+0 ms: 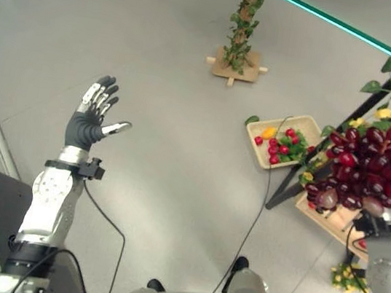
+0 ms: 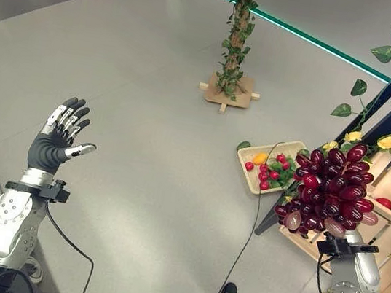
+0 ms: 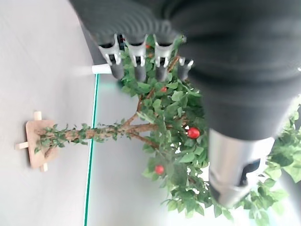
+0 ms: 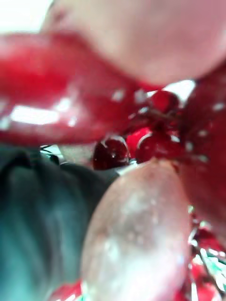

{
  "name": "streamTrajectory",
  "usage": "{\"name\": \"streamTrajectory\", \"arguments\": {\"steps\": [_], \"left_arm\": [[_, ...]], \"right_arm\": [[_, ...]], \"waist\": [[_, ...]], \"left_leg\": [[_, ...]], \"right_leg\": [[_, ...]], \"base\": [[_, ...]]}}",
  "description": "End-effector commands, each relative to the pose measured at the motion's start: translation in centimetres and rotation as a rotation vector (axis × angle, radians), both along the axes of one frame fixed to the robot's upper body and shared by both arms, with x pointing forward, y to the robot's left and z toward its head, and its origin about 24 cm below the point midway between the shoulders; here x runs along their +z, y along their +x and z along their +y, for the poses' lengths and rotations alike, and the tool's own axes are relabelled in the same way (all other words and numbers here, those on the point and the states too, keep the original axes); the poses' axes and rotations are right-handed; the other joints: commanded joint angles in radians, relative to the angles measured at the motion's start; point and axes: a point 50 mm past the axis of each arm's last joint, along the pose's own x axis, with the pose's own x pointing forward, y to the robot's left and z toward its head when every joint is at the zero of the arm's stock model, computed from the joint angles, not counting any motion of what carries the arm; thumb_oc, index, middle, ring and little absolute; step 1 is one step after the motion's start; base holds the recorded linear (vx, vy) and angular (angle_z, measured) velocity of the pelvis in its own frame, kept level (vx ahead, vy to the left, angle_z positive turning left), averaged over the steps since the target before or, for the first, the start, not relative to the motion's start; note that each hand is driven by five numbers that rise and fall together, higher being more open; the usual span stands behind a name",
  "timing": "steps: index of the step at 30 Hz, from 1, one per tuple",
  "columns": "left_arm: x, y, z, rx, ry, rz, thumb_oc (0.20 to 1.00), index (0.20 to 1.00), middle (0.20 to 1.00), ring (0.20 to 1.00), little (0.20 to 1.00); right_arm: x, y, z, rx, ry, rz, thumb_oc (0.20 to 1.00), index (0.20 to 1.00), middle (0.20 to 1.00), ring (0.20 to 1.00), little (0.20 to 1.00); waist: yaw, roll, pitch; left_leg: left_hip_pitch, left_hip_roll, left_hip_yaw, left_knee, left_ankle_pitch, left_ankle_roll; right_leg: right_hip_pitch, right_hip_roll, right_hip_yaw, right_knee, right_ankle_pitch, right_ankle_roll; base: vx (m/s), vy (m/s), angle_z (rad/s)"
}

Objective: Pick up the fruits from the basket on one side to the basket on the other side

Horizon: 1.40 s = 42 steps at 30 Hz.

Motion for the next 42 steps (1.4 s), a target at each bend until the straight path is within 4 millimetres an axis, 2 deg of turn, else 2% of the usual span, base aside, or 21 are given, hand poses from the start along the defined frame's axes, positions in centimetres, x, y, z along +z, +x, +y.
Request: {"name": "streamTrajectory", "arguments": {"steps": [1, 3, 7, 13, 14, 15, 16, 17, 18, 19, 20, 22, 23, 24, 25, 26, 28, 29, 34, 42], "left_arm": [[1.6, -0.2, 0.0, -0.022, -0.001, -0.088, 1.0, 1.0, 1.0, 1.0, 1.0], [1.0, 0.1, -0.3, -0.031, -0.021, -0.066, 1.0, 1.0, 1.0, 1.0, 1.0], [1.0, 0.5, -0.8, -0.044, -0.027, -0.063, 1.0, 1.0, 1.0, 1.0, 1.0], [0.6, 0.8, -0.6, -0.025, -0.04, -0.041, 1.0, 1.0, 1.0, 1.0, 1.0], [0.4, 0.5, -0.3, -0.013, -0.051, -0.035, 1.0, 1.0, 1.0, 1.0, 1.0], [0.4, 0.5, -0.3, -0.013, -0.051, -0.035, 1.0, 1.0, 1.0, 1.0, 1.0], [0.1, 0.2, 0.4, 0.024, -0.058, -0.029, 1.0, 1.0, 1.0, 1.0, 1.0], [0.1, 0.2, 0.4, 0.025, -0.057, -0.029, 1.0, 1.0, 1.0, 1.0, 1.0], [0.1, 0.1, 0.7, 0.038, -0.057, -0.029, 1.0, 1.0, 1.0, 1.0, 1.0], [0.2, 0.1, 0.8, 0.046, -0.055, -0.034, 1.0, 1.0, 1.0, 1.0, 1.0], [0.2, 0.0, 0.9, 0.063, -0.05, -0.032, 1.0, 1.0, 1.0, 1.0, 1.0], [-0.1, 0.0, 0.9, 0.085, -0.056, -0.026, 1.0, 1.0, 1.0, 1.0, 1.0], [-0.1, 0.0, 0.9, 0.085, -0.055, -0.027, 1.0, 1.0, 1.0, 1.0, 1.0], [-0.2, 0.0, 1.1, 0.101, -0.054, -0.026, 1.0, 1.0, 1.0, 1.0, 1.0], [-0.2, 0.0, 1.1, 0.101, -0.054, -0.027, 1.0, 1.0, 1.0, 1.0, 1.0], [-0.4, -0.2, 1.5, 0.119, -0.061, -0.021, 1.0, 1.0, 1.0, 1.0, 1.0], [-0.4, -0.1, 1.6, 0.124, -0.056, -0.02, 1.0, 1.0, 1.0, 1.0, 1.0], [-0.2, -0.2, 1.8, 0.131, -0.059, -0.03, 1.0, 1.0, 1.0, 1.0, 1.0], [-0.3, -0.7, 2.4, 0.174, -0.067, -0.037, 1.0, 1.0, 1.0, 1.0, 1.0], [-0.8, -0.9, 2.5, 0.197, -0.064, -0.016, 1.0, 1.0, 1.0, 1.0, 1.0]], "right_arm": [[2.8, 0.5, -0.7, -0.017, 0.007, -0.157, 0.2, 0.2, 0.2, 0.2, 0.2], [2.8, 0.4, -1.0, -0.037, 0.011, -0.157, 0.2, 0.2, 0.2, 0.2, 0.2], [2.9, 0.5, -1.1, -0.043, 0.008, -0.158, 0.2, 0.2, 0.2, 0.2, 0.2], [3.3, 0.6, -0.7, -0.034, -0.004, -0.173, 0.2, 0.2, 0.2, 0.2, 0.2], [3.5, 0.6, -0.7, -0.031, 0.0, -0.175, 0.2, 0.2, 0.2, 0.2, 0.2], [3.5, 0.6, -0.7, -0.031, 0.001, -0.175, 0.2, 0.2, 0.2, 0.2, 0.2], [3.5, 0.8, -0.4, -0.025, -0.001, -0.173, 0.2, 0.2, 0.2, 0.2, 0.2], [3.5, 0.8, -0.4, -0.025, -0.001, -0.173, 0.2, 0.2, 0.2, 0.2, 0.2], [3.6, 0.9, 0.0, -0.011, 0.006, -0.179, 0.2, 0.2, 0.2, 0.2, 0.2], [3.6, 1.1, 0.1, -0.007, 0.0, -0.179, 0.2, 0.2, 0.2, 0.2, 0.2], [3.4, 1.3, 0.2, -0.012, -0.013, -0.162, 0.2, 0.2, 0.2, 0.2, 0.2], [3.2, 1.6, 0.4, -0.01, 0.0, -0.156, 0.2, 0.2, 0.2, 0.2, 0.2], [3.3, 1.6, 0.4, -0.009, 0.001, -0.157, 0.2, 0.2, 0.2, 0.2, 0.2], [3.3, 1.6, 0.4, -0.007, -0.013, -0.159, 0.2, 0.2, 0.2, 0.2, 0.2], [3.4, 1.6, 0.4, -0.008, -0.013, -0.16, 0.2, 0.2, 0.2, 0.2, 0.2], [3.4, 1.8, 0.5, 0.006, -0.028, -0.156, 0.2, 0.2, 0.2, 0.2, 0.2], [3.1, 1.8, 0.7, 0.014, -0.018, -0.149, 0.2, 0.2, 0.2, 0.2, 0.2], [3.1, 1.6, 0.4, -0.001, -0.013, -0.154, 0.2, 0.2, 0.2, 0.2, 0.2], [2.4, 1.5, 0.5, -0.015, -0.015, -0.126, 0.2, 0.2, 0.2, 0.2, 0.2], [1.9, 1.3, 0.4, -0.048, -0.006, -0.12, 0.2, 0.2, 0.2, 0.2, 0.2]], "waist": [[0.031, -0.047, -0.051], [0.024, -0.045, -0.062], [0.016, -0.042, -0.071], [-0.002, -0.059, -0.064], [-0.004, -0.07, -0.06], [-0.004, -0.069, -0.059], [0.008, -0.083, -0.049], [0.009, -0.082, -0.047], [0.019, -0.089, -0.033], [0.03, -0.101, -0.021], [0.052, -0.118, -0.01], [0.07, -0.123, -0.008], [0.069, -0.125, -0.01], [0.08, -0.117, -0.01], [0.079, -0.117, -0.011], [0.077, -0.117, -0.011], [0.076, -0.12, -0.016], [0.058, -0.12, -0.031], [0.041, -0.108, -0.057], [0.028, -0.097, -0.076]], "left_leg": [[0.027, -0.054, 0.0, 0.033, -0.09, 0.055], [0.029, -0.035, -0.004, 0.034, -0.08, 0.042], [0.036, -0.016, -0.004, 0.039, -0.075, 0.029], [0.019, 0.059, 0.012, 0.159, -0.077, -0.01], [0.009, 0.099, 0.026, 0.238, -0.052, -0.039], [0.008, 0.102, 0.027, 0.242, -0.054, -0.041], [-0.028, 0.163, 0.004, 0.384, 0.023, -0.09], [-0.031, 0.173, 0.002, 0.396, 0.023, -0.098], [-0.052, 0.205, -0.03, 0.458, 0.073, -0.123], [-0.074, 0.206, -0.049, 0.5, 0.1, -0.104], [-0.13, 0.166, -0.151, 0.494, 0.068, -0.08], [-0.194, 0.1, -0.262, 0.378, 0.01, -0.044], [-0.194, 0.094, -0.26, 0.368, 0.018, -0.04], [-0.207, 0.068, -0.35, 0.233, 0.026, -0.035], [-0.208, 0.065, -0.35, 0.226, 0.034, -0.034], [-0.191, 0.041, -0.388, 0.21, 0.012, -0.022], [-0.173, 0.025, -0.387, 0.181, 0.02, -0.022], [-0.138, 0.017, -0.347, 0.146, 0.011, -0.015], [-0.064, -0.013, -0.294, 0.066, 0.001, 0.006], [-0.026, -0.033, -0.256, 0.032, -0.012, 0.026]], "right_leg": [[0.054, -0.004, 0.019, 0.002, 0.044, 0.102], [0.067, 0.034, 0.036, -0.026, 0.008, 0.084], [0.074, 0.061, 0.048, -0.029, -0.017, 0.072], [0.089, 0.105, 0.094, -0.034, -0.068, 0.032], [0.115, 0.134, 0.112, -0.063, -0.089, 0.012], [0.116, 0.136, 0.112, -0.064, -0.089, 0.011], [0.15, 0.178, 0.142, -0.09, -0.119, -0.02], [0.153, 0.185, 0.143, -0.093, -0.121, -0.025], [0.169, 0.204, 0.16, -0.099, -0.131, -0.044], [0.166, 0.205, 0.163, -0.107, -0.111, -0.061], [0.177, 0.214, 0.199, -0.126, -0.112, -0.068], [0.184, 0.212, 0.231, -0.149, -0.096, -0.047], [0.181, 0.208, 0.23, -0.151, -0.091, -0.046], [0.184, 0.212, 0.263, -0.145, -0.093, -0.028], [0.18, 0.211, 0.262, -0.146, -0.09, -0.028], [0.166, 0.214, 0.29, -0.128, -0.091, -0.026], [0.161, 0.212, 0.298, -0.124, -0.087, -0.023], [0.154, 0.209, 0.3, -0.124, -0.084, -0.017], [0.14, 0.199, 0.321, -0.119, -0.07, 0.001], [0.133, 0.184, 0.332, -0.11, -0.064, 0.021]], "base": [[0.04, -0.141, -0.05], [0.08, -0.213, -0.04], [0.07, -0.171, -0.08], [0.03, -0.198, -0.06], [0.04, -0.177, -0.14], [0.14, -0.384, -0.27], [0.09, -0.243, -0.29], [0.12, -0.337, -0.43], [-0.03, -0.179, -0.56], [-0.04, -0.214, -0.85], [-0.06, -0.11, -0.86], [0.01, 0.023, -0.63], [0.08, 0.124, -0.52], [0.06, 0.082, -0.49], [0.09, 0.111, -0.68], [0.03, 0.054, -0.83], [0.06, 0.074, -0.86], [0.06, 0.075, -0.45], [0.07, 0.117, -0.22], [0.03, 0.073, -0.15]]}}
